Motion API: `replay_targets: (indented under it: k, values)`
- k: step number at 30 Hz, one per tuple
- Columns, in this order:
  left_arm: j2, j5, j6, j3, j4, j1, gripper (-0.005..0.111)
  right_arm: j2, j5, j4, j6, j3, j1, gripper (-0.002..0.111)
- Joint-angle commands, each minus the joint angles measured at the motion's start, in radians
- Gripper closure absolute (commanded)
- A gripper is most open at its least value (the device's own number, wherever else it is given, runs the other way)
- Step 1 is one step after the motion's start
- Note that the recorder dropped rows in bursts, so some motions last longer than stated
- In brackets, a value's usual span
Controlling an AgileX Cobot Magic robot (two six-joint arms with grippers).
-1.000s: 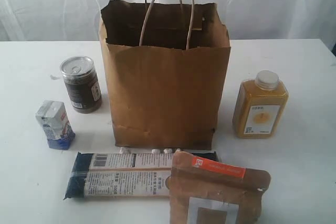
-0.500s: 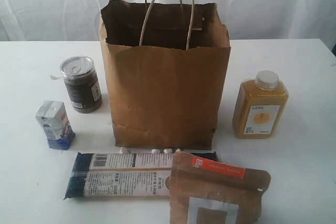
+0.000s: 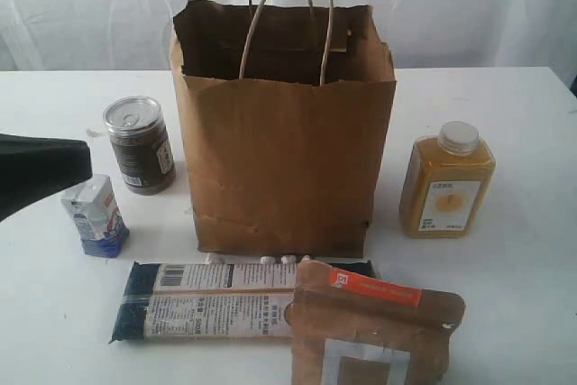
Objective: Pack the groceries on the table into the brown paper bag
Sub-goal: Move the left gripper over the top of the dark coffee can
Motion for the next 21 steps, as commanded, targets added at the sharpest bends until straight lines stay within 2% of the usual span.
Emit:
replay_targets:
  k: [1,4,8,11,14,15,16,18,19,20,21]
  values:
    - [-0.009,-0.010,-0.060,0.005,-0.174,-0.005,0.107,-0.006,-0.006,0.003,0.000,0.005,-0.005,0.108]
    - [-0.009,-0.010,-0.057,0.002,-0.469,-0.005,0.107,-0.006,-0.006,0.003,0.000,0.005,-0.005,0.108]
    - [-0.016,-0.010,-0.037,0.001,-0.991,-0.005,0.107,-0.006,-0.006,0.003,0.000,0.005,-0.005,0.108]
    - [-0.016,-0.010,0.136,0.001,-1.456,-0.005,0.107,-0.006,-0.006,0.003,0.007,0.005,-0.005,0.108]
    - [-0.016,-0.010,0.505,0.001,-1.886,-0.005,0.107,-0.006,-0.006,0.003,0.027,0.005,-0.005,0.108]
    - [-0.016,0.045,0.898,0.001,-2.138,-0.005,0.107,-0.006,-0.006,0.005,0.027,0.005,-0.005,0.108]
    - [-0.016,0.099,1.075,0.001,-2.212,-0.005,0.107,-0.006,-0.006,0.005,0.027,0.005,-0.005,0.108]
    - [-0.016,0.249,1.416,0.015,-2.246,0.000,0.107,-0.006,-0.006,0.005,0.027,0.005,-0.005,0.108]
    - [-0.007,0.317,1.507,0.023,-2.225,0.004,0.107,-0.006,-0.006,0.005,0.027,0.005,-0.005,0.108]
    - [0.009,0.521,1.671,0.029,-2.137,0.014,0.107,-0.006,-0.006,0.005,0.027,0.005,-0.005,0.108]
    - [0.012,0.614,1.736,0.029,-2.113,0.014,0.107,-0.006,-0.006,0.005,0.027,0.005,-0.005,0.108]
